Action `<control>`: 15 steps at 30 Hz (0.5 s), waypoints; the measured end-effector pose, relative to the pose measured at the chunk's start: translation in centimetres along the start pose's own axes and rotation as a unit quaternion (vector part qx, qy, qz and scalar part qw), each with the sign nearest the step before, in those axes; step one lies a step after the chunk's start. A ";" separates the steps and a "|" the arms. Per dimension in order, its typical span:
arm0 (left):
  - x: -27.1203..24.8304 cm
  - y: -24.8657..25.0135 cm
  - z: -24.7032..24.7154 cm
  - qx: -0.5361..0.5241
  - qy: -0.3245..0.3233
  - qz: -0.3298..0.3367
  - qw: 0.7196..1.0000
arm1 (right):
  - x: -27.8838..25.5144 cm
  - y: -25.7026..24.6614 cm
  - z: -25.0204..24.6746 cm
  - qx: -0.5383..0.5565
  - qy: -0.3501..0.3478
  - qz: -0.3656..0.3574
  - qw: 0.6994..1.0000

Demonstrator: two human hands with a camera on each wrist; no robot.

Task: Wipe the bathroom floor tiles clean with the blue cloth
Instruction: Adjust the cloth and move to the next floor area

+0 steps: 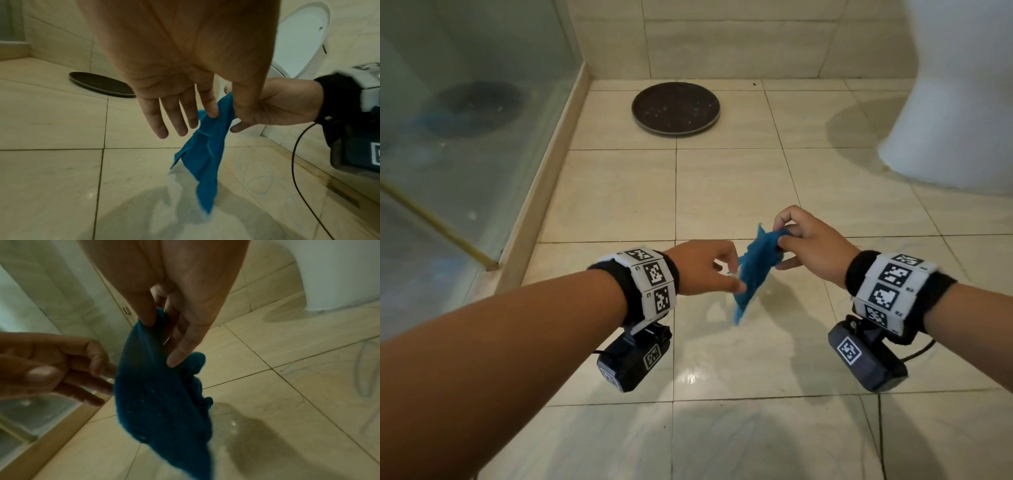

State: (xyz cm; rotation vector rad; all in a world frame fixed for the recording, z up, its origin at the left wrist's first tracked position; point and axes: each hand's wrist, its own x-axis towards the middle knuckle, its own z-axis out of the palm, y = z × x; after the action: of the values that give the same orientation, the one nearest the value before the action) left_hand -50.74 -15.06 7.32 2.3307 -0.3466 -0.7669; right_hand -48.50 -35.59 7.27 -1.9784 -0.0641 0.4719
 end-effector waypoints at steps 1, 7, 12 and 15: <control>0.0 0.1 -0.1 -0.012 0.019 -0.003 1.000 | -0.1 -0.3 0.0 0.021 -0.002 0.003 1.000; 1.0 -0.1 0.4 -0.024 0.014 -0.013 1.000 | -0.2 -1.7 0.2 0.154 -0.019 0.008 0.988; 1.7 0.2 1.0 0.009 0.047 -0.004 0.999 | 0.0 -1.6 0.0 0.206 -0.030 0.008 0.978; 1.5 0.0 0.5 0.008 0.064 -0.017 0.998 | 0.2 -0.5 -0.8 0.061 -0.007 0.021 0.998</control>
State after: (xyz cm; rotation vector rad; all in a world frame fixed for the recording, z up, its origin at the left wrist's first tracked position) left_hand -49.85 -15.97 6.31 2.3922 -0.2586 -0.6277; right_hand -47.97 -36.04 7.99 -1.8598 -0.0014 0.5054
